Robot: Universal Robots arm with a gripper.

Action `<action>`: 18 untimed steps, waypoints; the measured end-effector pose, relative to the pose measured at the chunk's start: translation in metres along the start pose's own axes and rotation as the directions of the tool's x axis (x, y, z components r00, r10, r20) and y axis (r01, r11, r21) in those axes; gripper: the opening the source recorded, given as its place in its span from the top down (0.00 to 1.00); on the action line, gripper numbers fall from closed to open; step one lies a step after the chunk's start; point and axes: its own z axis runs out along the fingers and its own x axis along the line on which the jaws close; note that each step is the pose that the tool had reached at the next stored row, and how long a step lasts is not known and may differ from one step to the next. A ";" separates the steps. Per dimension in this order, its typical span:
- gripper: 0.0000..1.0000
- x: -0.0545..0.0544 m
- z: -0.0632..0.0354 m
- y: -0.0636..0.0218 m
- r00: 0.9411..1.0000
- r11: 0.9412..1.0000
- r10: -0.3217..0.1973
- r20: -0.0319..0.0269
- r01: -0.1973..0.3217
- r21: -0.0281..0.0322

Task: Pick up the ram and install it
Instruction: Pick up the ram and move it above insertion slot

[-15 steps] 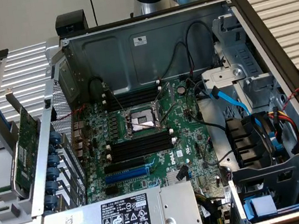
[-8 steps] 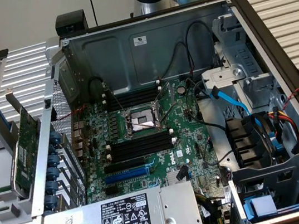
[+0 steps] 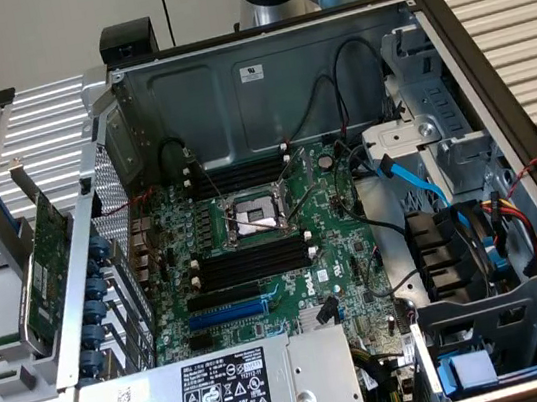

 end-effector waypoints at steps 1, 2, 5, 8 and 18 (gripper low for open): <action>0.89 0.000 0.0002 0.0000 1.000 1.000 -0.018 0.000 0.018 0.000; 0.89 0.000 0.0004 0.0000 0.999 0.999 -0.036 0.000 0.036 0.001; 0.89 0.000 0.0009 0.0000 0.996 0.996 -0.091 0.000 0.091 0.002; 0.89 0.000 0.0013 0.0000 0.989 0.989 -0.145 -0.001 0.145 0.003; 0.89 0.000 0.0026 0.0000 0.947 0.947 -0.321 -0.002 0.321 0.007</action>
